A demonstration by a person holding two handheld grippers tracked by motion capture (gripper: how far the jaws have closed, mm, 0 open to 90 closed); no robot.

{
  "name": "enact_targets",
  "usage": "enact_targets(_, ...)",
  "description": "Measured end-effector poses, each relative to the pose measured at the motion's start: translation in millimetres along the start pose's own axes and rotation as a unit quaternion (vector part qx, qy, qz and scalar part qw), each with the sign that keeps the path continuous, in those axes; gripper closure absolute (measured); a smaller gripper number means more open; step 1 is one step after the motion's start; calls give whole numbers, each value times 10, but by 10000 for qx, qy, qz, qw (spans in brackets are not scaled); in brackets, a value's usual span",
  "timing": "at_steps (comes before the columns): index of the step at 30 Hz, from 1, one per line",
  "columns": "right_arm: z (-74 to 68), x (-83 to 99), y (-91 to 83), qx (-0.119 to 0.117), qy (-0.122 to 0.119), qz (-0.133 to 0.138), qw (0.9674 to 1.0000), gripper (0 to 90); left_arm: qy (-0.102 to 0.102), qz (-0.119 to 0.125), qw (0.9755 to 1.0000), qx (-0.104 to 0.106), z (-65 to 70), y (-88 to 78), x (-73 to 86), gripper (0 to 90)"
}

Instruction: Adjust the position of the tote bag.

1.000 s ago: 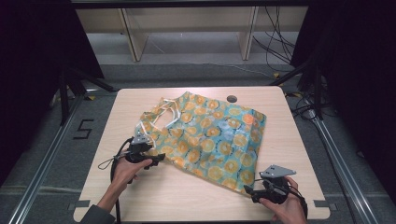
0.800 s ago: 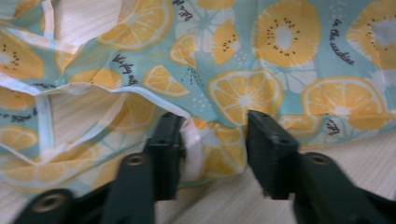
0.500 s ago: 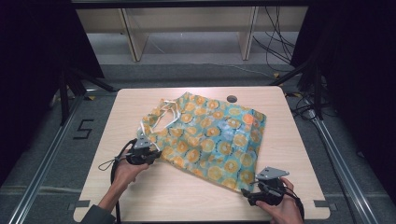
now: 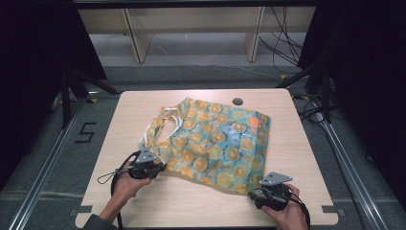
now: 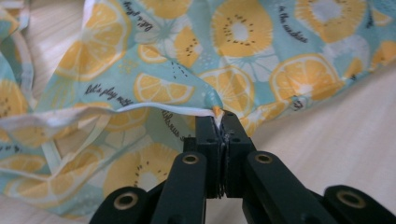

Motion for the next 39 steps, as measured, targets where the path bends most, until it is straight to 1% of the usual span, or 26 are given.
enact_targets(2, 52, 1, 1, -130, 5, 17, 9999, 568, 75, -17, 9999, 75, 59, -7, 6, 876)
enact_targets(6, 119, -13, -22, -188, 29, 60, 9998, 736, 111, -45, 9998, 146, 151, -3, 24, 875)
enact_targets(9, 188, -46, -33, -159, -95, 135, 9997, 800, 189, -94, 9995, 234, 239, -3, 30, 875)
enact_targets(11, 210, -49, -34, -155, -48, 79, 9998, 808, 228, -100, 9993, 281, 281, 5, 32, 874)
enact_targets(13, 360, -91, -1, 84, -235, 85, 9997, 825, 358, -176, 9980, 496, 482, 57, 46, 873)
enact_targets(15, 467, -140, 19, 269, -281, 54, 9992, 832, 444, -213, 9972, 570, 592, 88, 37, 871)
enact_targets(16, 467, -140, 19, 269, -281, 54, 9992, 832, 444, -213, 9972, 570, 592, 88, 37, 870)
enact_targets(17, 626, -212, 61, 453, -267, 98, 9986, 830, 489, -208, 9963, 670, 673, 116, 19, 868)
enact_targets(19, 747, -275, 103, 545, -212, 75, 9983, 824, 680, -271, 9944, 764, 818, 183, -41, 868)
enact_targets(20, 826, -318, 130, 653, -231, 107, 9975, 818, 680, -271, 9944, 764, 818, 183, -41, 868)
enact_targets(21, 913, -372, 171, 772, -215, 138, 9967, 809, 705, -292, 9935, 841, 891, 227, -65, 867)
enact_targets(22, 966, -404, 190, 833, -181, 132, 9963, 799, 791, -339, 9922, 897, 983, 287, -101, 867)
enact_targets(23, 966, -404, 190, 833, -181, 132, 9963, 799, 791, -339, 9922, 897, 983, 287, -101, 864)
enact_targets(24, 1102, -482, 263, 927, -85, 244, 9954, 763, 823, -380, 9903, 1054, 1105, 360, -144, 860)
enact_targets(25, 1181, -517, 292, 1020, -132, 270, 9943, 749, 845, -408, 9900, 1058, 1156, 391, -170, 857)
enact_targets(26, 1235, -544, 327, 1016, -113, 301, 9943, 729, 864, -432, 9891, 1113, 1206, 419, -198, 855)
enact_targets(28, 1329, -573, 357, 1004, 15, 303, 9945, 619, 905, -435, 9879, 1186, 1302, 469, -257, 847)
enact_targets(29, 1329, -573, 357, 1004, 15, 303, 9945, 619, 905, -435, 9879, 1186, 1302, 469, -257, 844)
enact_targets(31, 1365, -576, 291, 1086, 139, 342, 9934, 584, 986, -414, 9868, 1220, 1408, 515, -308, 843)
enact_targets(32, 1411, -561, 150, 1108, 200, 477, 9925, 542, 1124, -471, 9837, 1321, 1484, 541, -343, 832)
enact_targets(33, 1417, -557, 105, 1134, 294, 561, 9915, 527, 1152, -527, 9822, 1389, 1510, 536, -353, 819)
enact_targets(34, 1385, -542, 17, 1129, 589, 531, 9904, 513, 925, -409, 9842, 1451, 1559, 531, -364, 782)
enact_targets(35, 1369, -523, -61, 1044, 613, 608, 9908, 507, 918, -422, 9838, 1482, 1557, 496, -372, 721)
enact_targets(36, 1373, -492, -130, 939, 435, 655, 9925, 505, 853, -392, 9842, 1504, 1551, 442, -386, 661)
enact_targets(37, 1323, -482, -191, 841, 596, 718, 9921, 503, 806, -395, 9848, 1485, 1526, 366, -400, 620)
enact_targets(39, 1227, -454, -263, 760, 480, 826, 9925, 497, 634, -321, 9861, 1503, 1454, 174, -446, 525)
Point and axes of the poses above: each handheld gripper's, and its own axes: y roughly forward along the jaws, x roughly out of its underside, z roughly to its right, the point moved 4 cm from there along y, roughly forward along the jaws
